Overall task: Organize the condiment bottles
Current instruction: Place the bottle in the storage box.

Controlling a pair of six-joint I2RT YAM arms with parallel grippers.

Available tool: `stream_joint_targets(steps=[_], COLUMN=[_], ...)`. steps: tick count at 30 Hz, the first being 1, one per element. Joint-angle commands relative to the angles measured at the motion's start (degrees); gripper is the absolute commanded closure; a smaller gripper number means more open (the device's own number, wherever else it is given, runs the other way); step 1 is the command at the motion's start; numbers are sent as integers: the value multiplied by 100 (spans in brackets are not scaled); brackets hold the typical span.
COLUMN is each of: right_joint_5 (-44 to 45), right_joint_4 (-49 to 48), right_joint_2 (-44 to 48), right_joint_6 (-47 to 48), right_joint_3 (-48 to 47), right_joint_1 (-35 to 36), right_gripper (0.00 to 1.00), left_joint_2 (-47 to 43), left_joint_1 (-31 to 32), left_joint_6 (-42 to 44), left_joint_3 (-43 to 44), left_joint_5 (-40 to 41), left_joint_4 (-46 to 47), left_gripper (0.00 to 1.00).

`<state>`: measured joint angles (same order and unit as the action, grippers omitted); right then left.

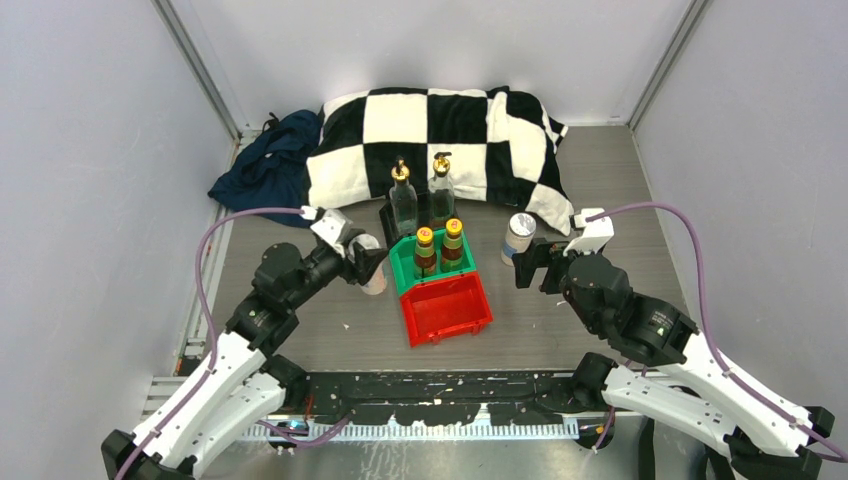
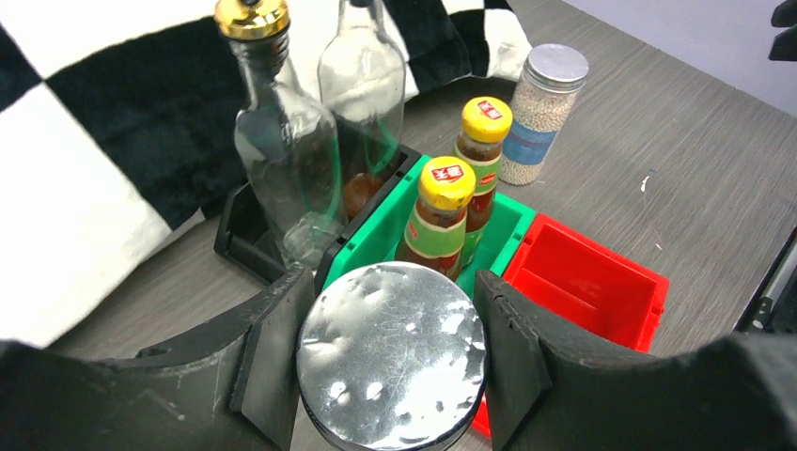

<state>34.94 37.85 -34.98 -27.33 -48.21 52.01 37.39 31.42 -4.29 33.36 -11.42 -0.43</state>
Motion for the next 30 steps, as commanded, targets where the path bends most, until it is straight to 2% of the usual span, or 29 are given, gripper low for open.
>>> stream_joint_targets(steps=[1,15,30], right_joint_5=[115,210,1055], right_joint_4=[-128,-230,-430], right_joint_2=[-64,-284,-1024], right_joint_6=[54,139,650], right_joint_3=[-57,-184,-873], right_joint_1=[-9,-13,-29], right_gripper=[5,4,1], left_joint_2=[111,424,466], left_joint_1=[468,1661,2687], left_joint_6=[395,889,1116], left_joint_3=[410,778,751], left_joint_5=[573,1102,1796], left_joint_4=[787,851,926], left_gripper=[100,100,100])
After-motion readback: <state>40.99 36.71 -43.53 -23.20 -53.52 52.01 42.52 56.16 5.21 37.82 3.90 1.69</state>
